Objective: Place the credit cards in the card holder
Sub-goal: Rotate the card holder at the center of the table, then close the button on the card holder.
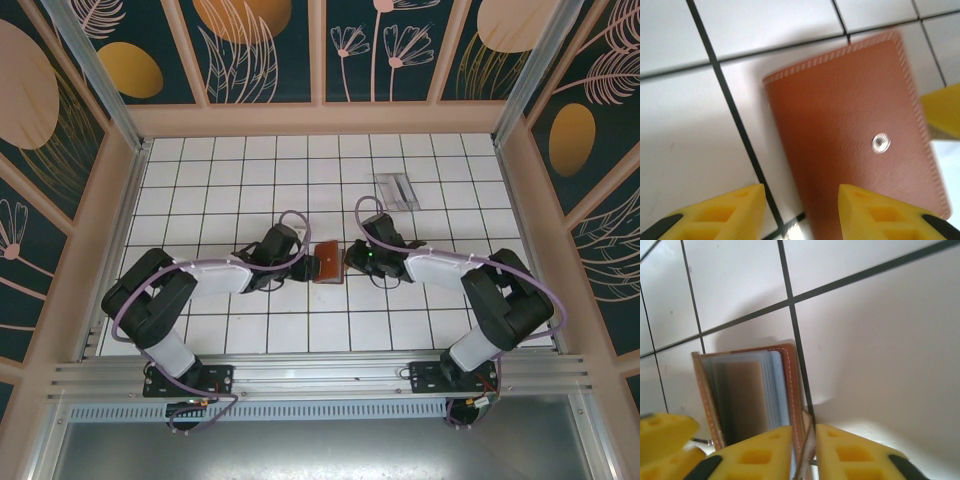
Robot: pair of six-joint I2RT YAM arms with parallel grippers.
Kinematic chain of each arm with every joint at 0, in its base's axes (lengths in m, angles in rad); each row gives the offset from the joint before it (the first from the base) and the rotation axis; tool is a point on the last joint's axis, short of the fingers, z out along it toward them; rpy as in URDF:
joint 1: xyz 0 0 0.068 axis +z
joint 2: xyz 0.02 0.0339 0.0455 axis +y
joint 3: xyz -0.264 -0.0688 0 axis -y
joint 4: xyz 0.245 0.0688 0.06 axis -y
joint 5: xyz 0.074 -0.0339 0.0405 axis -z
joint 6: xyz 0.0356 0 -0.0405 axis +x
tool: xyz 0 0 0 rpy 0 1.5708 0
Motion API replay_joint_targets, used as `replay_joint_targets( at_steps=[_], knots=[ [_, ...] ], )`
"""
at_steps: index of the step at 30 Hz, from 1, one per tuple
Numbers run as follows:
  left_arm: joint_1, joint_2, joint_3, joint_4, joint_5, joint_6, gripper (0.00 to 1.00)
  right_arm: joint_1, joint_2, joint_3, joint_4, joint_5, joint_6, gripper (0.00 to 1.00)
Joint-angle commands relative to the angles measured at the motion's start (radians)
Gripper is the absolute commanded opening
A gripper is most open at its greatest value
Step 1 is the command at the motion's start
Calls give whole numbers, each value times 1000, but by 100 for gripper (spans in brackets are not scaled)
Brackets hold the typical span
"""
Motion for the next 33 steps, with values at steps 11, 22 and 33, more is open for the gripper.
replay_joint_targets(
  at_steps=[11, 22, 33],
  knots=[
    [-7, 174, 138, -78, -51, 7, 41, -23, -104, -6, -31, -80, -37, 26],
    [-6, 212, 137, -82, -43, -11, 40, -22, -56, 14, -78, -68, -58, 29],
    [-7, 208, 110, -60, -45, -33, 39, -7, -30, 58, -124, -24, -78, 19]
  ],
)
